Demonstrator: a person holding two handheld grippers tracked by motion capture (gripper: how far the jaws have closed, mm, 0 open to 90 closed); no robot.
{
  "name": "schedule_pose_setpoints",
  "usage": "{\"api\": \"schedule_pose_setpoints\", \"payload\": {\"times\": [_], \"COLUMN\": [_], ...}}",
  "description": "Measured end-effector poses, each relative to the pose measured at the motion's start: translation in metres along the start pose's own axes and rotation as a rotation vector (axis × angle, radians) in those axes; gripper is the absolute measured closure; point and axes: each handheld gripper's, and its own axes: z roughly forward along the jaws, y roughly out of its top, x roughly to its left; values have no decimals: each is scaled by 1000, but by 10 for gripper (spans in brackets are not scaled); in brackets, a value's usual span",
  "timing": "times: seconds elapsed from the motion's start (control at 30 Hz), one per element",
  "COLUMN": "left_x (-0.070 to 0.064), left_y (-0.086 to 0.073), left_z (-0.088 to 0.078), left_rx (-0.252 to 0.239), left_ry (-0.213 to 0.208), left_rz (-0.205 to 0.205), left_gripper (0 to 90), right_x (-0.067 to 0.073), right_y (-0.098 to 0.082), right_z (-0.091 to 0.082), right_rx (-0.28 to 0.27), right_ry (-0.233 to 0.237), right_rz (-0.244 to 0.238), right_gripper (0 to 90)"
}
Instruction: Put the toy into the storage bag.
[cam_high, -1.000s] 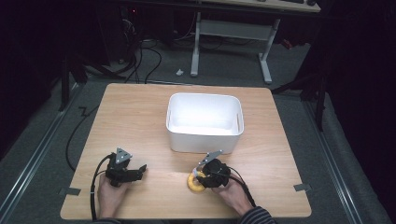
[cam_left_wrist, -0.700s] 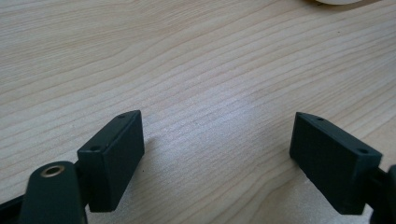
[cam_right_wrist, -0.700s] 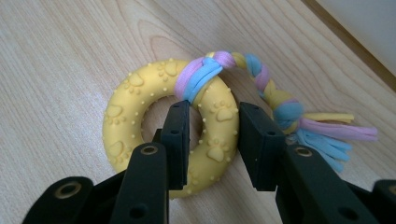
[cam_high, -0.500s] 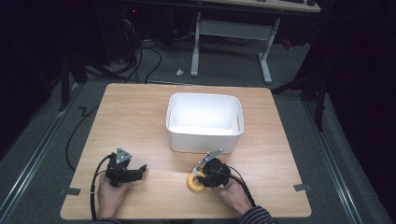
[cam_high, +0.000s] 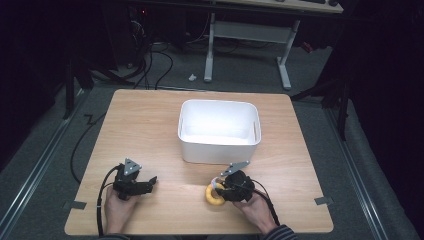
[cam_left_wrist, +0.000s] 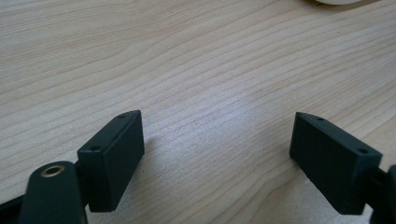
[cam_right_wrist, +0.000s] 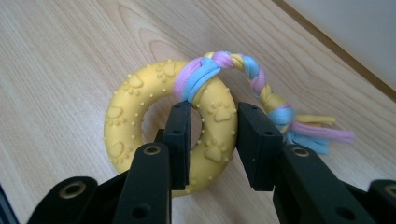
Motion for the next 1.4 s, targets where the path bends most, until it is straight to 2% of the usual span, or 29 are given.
{"api": "schedule_pose_setpoints", "payload": {"times": [0.47,0.5,1.0,1.13,1.33,1.4], "left_x": [0,0,0,0,0,0], "left_y": [0,0,0,0,0,0], "left_z": [0,0,0,0,0,0], "left_rx": [0,1,1,1,0,1], "left_ry": [0,0,0,0,0,0], "left_rz": [0,1,1,1,0,1], "left_gripper": [182,182,183,183,183,183], "right_x": [-14,-17,-39,-43,-52,-55], "right_y": [-19,-22,-45,-50,-61,-63], "right_z": [-31,-36,-59,-66,-78,-82], "right_rx": [-57,-64,-92,-97,-115,-118], "right_ry": [-47,-57,-99,-121,-141,-153], "right_rz": [47,62,156,163,200,197], "right_gripper": [669,669,669,669,669,669]}}
